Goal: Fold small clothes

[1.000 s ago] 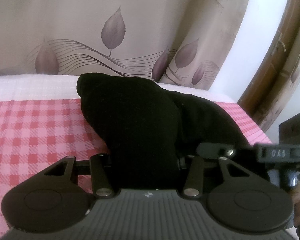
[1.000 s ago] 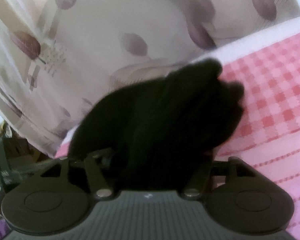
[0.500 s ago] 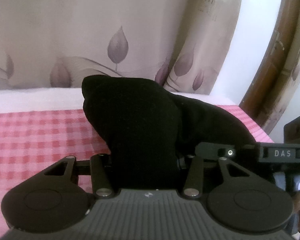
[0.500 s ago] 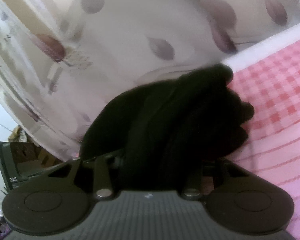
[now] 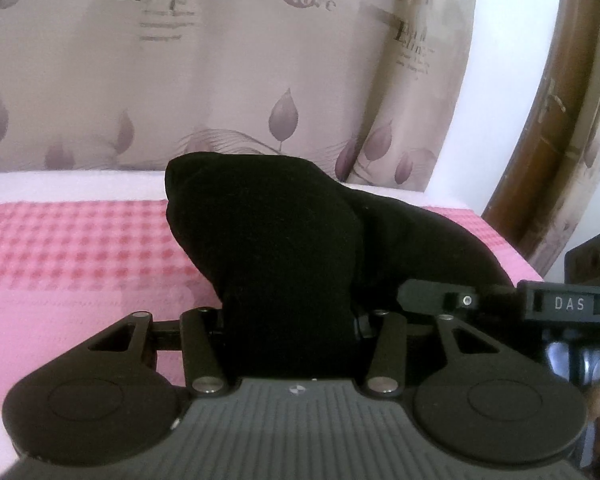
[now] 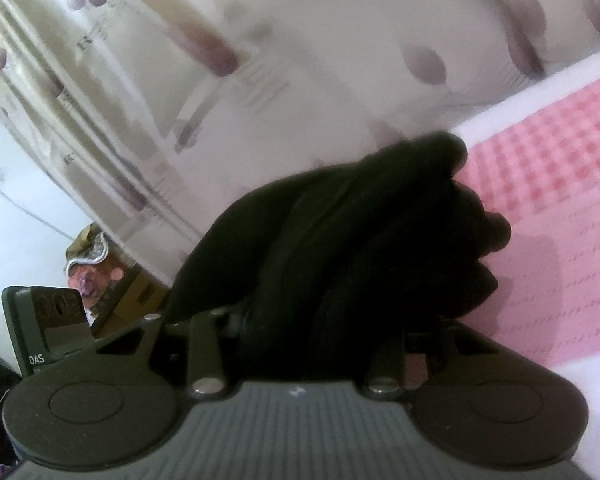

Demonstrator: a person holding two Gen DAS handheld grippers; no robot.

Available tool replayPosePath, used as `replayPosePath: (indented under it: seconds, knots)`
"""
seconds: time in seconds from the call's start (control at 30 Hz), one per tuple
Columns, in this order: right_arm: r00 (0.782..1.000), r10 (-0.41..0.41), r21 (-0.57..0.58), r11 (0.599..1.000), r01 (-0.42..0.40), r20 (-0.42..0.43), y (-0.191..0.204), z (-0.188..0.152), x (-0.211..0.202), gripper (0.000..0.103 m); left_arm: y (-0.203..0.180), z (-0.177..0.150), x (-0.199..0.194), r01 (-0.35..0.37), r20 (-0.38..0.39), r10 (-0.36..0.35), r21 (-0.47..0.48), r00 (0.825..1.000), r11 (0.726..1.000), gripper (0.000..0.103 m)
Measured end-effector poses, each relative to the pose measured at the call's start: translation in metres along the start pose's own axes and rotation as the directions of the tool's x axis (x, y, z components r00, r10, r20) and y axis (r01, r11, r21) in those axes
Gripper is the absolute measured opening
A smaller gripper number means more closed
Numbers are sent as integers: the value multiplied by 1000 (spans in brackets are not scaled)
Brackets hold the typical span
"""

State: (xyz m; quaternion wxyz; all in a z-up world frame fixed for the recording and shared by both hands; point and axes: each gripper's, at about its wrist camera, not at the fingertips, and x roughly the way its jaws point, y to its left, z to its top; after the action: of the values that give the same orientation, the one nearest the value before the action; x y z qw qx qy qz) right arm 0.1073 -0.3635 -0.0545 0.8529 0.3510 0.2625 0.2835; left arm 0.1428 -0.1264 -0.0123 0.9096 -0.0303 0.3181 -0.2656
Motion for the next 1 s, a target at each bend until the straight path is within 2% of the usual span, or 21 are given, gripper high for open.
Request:
replayPosePath:
  seconds: [0.3, 0.53, 0.6, 0.67, 0.7, 0.73, 0.77, 0.83, 0.87, 0.93, 1.0]
  knots:
    - [1000, -2, 47, 999, 3, -16, 11, -52, -7, 41, 10, -40, -28, -13, -27, 12, -45, 1000, 999, 47]
    - [997, -69, 35, 997, 71, -39, 3, -85, -1, 40, 23, -79, -20, -34, -56, 31, -70, 998, 997, 49]
    - [996, -90, 17, 996, 90, -28, 4, -89, -2, 42, 28, -88, -20, -35, -32, 33, -88, 999, 996, 55]
    - [990, -137, -15, 990, 137, -11, 8, -92, -3, 45, 31, -93, -22, -55, -8, 55, -77, 998, 996, 74]
    - [988, -152, -32, 988, 152, -4, 10, -94, -4, 48, 30, -96, -22, -76, 10, 77, -61, 997, 995, 82]
    - [984, -178, -55, 982, 178, 7, 14, -95, -5, 57, 29, -99, -23, -111, 36, 113, -44, 993, 993, 97]
    - [974, -224, -89, 970, 226, 28, 21, -97, -8, 63, 27, -102, -26, -141, 63, 143, -29, 988, 990, 103]
    - [958, -271, -145, 948, 283, 96, 33, -105, -19, 79, 22, -106, -36, -192, 138, 189, 12, 972, 981, 103]
    - [948, -282, -171, 937, 305, 146, 42, -111, -27, 84, 20, -107, -40, -212, 158, 206, 28, 966, 977, 103]
    - [922, -311, -213, 908, 360, 231, 59, -121, -41, 98, 15, -105, -47, -255, 168, 244, 50, 955, 966, 103]
    - [895, -323, -259, 877, 405, 307, 76, -130, -55, 99, 9, -102, -56, -292, 183, 276, 65, 944, 954, 103]
